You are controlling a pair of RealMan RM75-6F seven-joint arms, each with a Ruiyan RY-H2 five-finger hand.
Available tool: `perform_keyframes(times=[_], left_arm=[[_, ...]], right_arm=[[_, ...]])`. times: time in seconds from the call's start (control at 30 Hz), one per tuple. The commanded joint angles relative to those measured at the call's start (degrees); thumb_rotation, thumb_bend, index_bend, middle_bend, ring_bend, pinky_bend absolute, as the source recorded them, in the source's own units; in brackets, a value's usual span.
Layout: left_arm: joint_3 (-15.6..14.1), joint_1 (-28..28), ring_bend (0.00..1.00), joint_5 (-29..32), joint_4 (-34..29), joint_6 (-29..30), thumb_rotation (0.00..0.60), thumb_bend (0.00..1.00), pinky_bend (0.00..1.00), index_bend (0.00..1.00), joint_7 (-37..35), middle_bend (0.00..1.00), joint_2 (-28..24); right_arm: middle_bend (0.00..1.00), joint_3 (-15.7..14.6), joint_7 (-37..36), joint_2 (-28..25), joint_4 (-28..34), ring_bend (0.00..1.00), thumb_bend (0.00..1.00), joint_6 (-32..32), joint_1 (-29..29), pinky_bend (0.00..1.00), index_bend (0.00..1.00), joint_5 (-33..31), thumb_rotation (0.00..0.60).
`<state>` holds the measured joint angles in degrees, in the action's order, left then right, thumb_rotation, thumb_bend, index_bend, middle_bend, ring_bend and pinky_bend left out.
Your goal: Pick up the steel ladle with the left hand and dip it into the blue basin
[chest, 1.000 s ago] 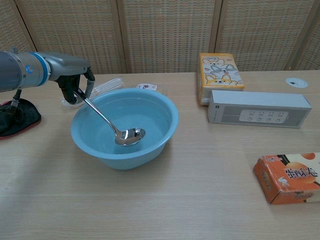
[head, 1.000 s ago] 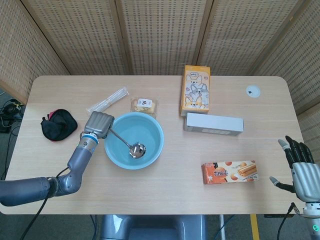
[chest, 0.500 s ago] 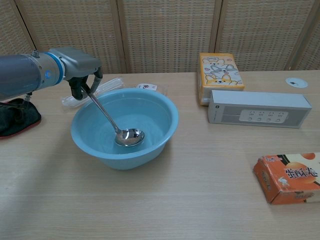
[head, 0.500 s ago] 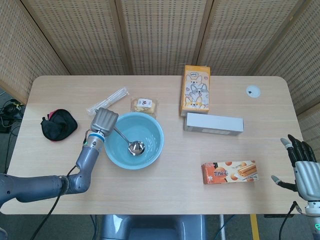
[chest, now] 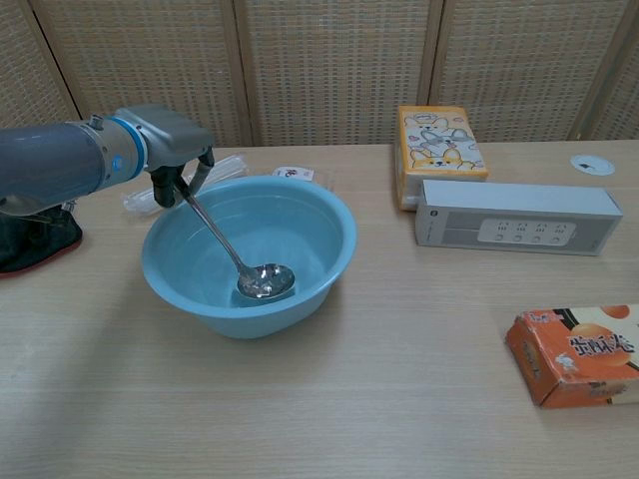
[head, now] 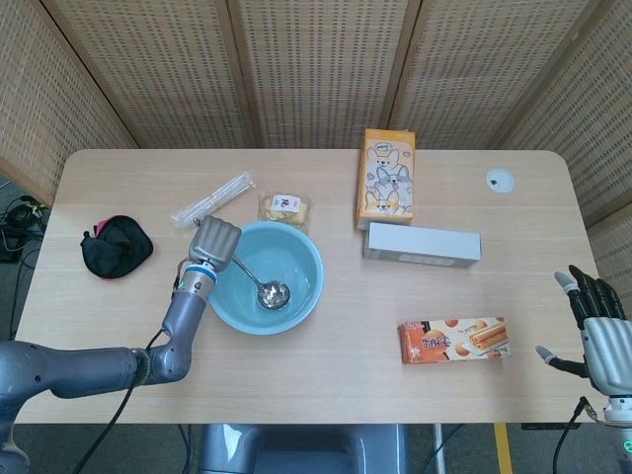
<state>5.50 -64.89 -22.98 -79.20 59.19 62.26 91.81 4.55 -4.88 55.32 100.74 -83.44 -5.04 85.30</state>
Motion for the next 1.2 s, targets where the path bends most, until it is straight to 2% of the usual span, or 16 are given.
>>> perform_keyframes(times=[0.03, 0.3, 0.53, 0.83, 1.2], left_arm=[[0.02, -0.19, 0.94, 0.70, 0.56, 0.04, 0.600, 0.99, 1.00, 0.93, 0.61, 0.97, 0.60], [0.93, -0.24, 0.94, 0.85, 1.68, -0.02, 0.600, 0.99, 1.00, 0.93, 0.28, 0.97, 1.26], [1.83, 0.37, 0.94, -0.65, -0.23, -0.45, 0.600, 0.99, 1.00, 0.93, -1.86, 0.97, -0.46], [3.94, 1.03, 0.94, -4.71, -7.74, 0.70, 0.600, 0.98, 1.00, 0.93, -5.41, 0.97, -7.01], [5.16, 0.86, 0.94, -4.27, -16.35, 3.09, 0.600, 0.98, 1.00, 0.93, -5.26, 0.97, -14.45]], right_arm=[[0.00, 0.01, -0.04, -0.02, 0.01, 0.00, 0.00, -0.02, -0.01, 0.00, 0.00, 0.01, 0.600], [0.00, 0.11, -0.24, -0.03, -0.21, 0.00, 0.00, 0.18, -0.06, 0.00, 0.00, -0.37, 0.600], [0.00, 0.10, -0.29, 0.04, -0.33, 0.00, 0.00, 0.49, -0.19, 0.00, 0.00, -0.51, 0.600], [0.00, 0.14, 0.11, 0.14, -0.26, 0.00, 0.00, 0.50, -0.18, 0.00, 0.00, -0.76, 0.600], [0.00, 0.09, 0.60, 0.22, 0.04, 0.00, 0.00, 0.28, -0.10, 0.00, 0.00, -0.63, 0.600]])
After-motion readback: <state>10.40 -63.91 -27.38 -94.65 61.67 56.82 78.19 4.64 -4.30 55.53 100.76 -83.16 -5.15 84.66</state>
